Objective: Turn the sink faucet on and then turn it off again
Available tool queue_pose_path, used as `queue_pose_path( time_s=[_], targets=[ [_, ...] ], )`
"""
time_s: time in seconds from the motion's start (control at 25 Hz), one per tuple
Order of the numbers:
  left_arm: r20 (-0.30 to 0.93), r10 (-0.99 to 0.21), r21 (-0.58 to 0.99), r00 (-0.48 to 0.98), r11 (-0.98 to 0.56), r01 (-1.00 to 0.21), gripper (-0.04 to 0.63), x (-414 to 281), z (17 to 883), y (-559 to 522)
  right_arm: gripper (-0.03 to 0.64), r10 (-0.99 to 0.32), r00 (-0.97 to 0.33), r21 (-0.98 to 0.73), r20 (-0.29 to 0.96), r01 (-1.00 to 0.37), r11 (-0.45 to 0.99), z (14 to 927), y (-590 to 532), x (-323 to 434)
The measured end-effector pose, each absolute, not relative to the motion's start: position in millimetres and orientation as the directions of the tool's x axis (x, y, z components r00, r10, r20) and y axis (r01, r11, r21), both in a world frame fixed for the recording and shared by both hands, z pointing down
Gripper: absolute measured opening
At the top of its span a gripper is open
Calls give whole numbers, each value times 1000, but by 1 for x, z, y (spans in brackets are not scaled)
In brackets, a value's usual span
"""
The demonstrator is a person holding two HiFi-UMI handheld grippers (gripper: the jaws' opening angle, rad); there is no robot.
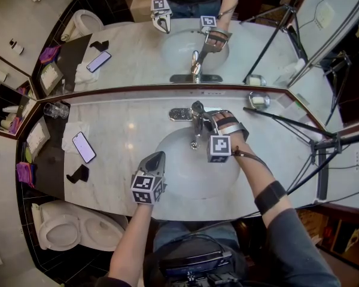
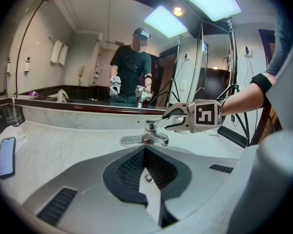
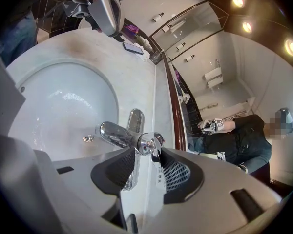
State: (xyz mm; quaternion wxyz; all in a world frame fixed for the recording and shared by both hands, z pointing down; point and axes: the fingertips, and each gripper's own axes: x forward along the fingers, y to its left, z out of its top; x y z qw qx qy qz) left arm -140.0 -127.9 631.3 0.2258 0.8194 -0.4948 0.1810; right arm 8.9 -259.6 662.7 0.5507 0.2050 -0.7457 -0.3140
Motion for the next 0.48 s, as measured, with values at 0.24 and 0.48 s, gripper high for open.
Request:
queue_pose_path(
  time_s=[0.24,0.48],
  targets=[
    [520,-727,196,449,-410,-891,-12,-138,634,-129,170,-663,-292,702,689,41,711,685,-250,18],
    [520,-724,199,453,-413,-889,-12,-134,635,-127,175,-658,-281,691,699,28,722,700,-237,25]
  ],
)
